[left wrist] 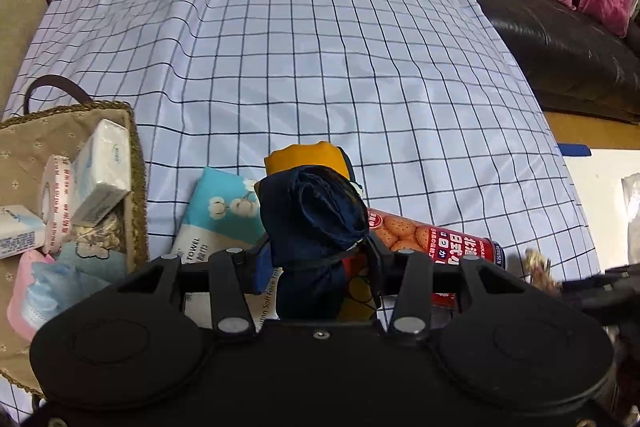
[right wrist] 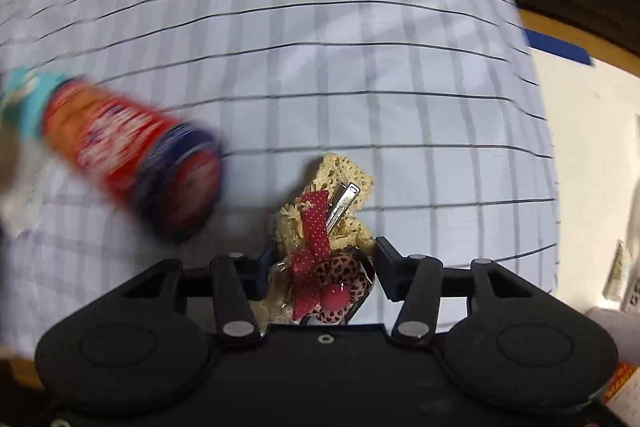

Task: Organize soft objects
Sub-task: 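Carry the plush into the basket while the right tool drops the lace pouch in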

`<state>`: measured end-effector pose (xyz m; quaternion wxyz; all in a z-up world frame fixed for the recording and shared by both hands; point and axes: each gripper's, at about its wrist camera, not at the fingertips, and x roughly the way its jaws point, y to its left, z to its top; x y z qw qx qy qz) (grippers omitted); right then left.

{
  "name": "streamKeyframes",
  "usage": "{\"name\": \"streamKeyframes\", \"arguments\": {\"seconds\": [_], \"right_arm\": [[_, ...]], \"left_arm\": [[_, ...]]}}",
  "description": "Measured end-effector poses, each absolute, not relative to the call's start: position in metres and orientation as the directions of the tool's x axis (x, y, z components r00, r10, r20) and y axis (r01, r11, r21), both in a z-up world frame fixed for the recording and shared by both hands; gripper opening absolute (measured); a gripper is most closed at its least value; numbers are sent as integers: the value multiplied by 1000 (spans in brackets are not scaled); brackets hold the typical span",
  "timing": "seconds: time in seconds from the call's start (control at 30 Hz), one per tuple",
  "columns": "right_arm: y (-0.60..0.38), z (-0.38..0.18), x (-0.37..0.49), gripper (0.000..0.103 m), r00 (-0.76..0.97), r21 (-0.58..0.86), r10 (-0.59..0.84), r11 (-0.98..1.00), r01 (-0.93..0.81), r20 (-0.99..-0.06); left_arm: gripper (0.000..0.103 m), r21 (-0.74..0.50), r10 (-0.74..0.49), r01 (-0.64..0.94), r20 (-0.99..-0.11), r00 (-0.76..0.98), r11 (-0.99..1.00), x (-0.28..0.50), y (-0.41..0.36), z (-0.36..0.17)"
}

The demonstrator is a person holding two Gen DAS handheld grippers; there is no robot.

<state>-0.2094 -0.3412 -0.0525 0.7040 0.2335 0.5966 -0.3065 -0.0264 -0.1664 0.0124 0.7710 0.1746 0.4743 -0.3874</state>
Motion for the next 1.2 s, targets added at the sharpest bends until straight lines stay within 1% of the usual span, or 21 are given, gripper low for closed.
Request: {"name": "streamKeyframes", "arguments": {"seconds": [0.1, 0.23, 0.47, 0.53, 0.67, 0.83, 0.97, 1.1, 1.13, 1.17, 1.2], "right_arm": [[-316, -33, -207, 50, 173, 26, -107, 777, 629, -979], [-280, -14, -197, 50, 272, 139, -6, 850, 509, -962], [-231, 8, -150, 51, 370, 194, 51, 912, 361, -928], [-227, 14, -133, 51, 406, 200, 50, 920, 337, -912], [-209, 35, -100, 51, 488, 176, 1, 934, 312, -873], [-183, 53, -61, 52, 574, 166, -36, 941, 296, -818], [-168, 63, -28, 52, 631, 219, -20, 929, 299, -776], [-154, 68, 5, 53, 676, 250, -31, 916, 314, -736], [-149, 70, 14, 53, 686, 250, -36, 916, 312, -726], [-144, 70, 20, 57, 696, 247, -40, 919, 308, -717], [-139, 71, 27, 60, 707, 244, -46, 921, 304, -706]], "left_arm": [[45, -94, -438, 754, -858, 271, 651, -24, -160, 18], [45, -98, -448, 740, -845, 292, 666, -19, -151, 25], [45, -97, -457, 696, -816, 354, 711, -3, -124, 40], [45, -90, -451, 672, -804, 387, 735, 5, -113, 45], [45, -80, -419, 603, -791, 446, 793, 28, -88, 49], [45, -92, -381, 521, -789, 481, 848, 54, -52, 50], [46, -72, -342, 483, -797, 498, 873, 64, -25, 46], [46, -40, -306, 477, -814, 494, 878, 67, -5, 38], [47, -35, -300, 477, -818, 491, 878, 69, -2, 36], [50, -30, -294, 477, -821, 490, 878, 71, 1, 34], [60, -27, -292, 478, -821, 490, 878, 71, 4, 32]]}}
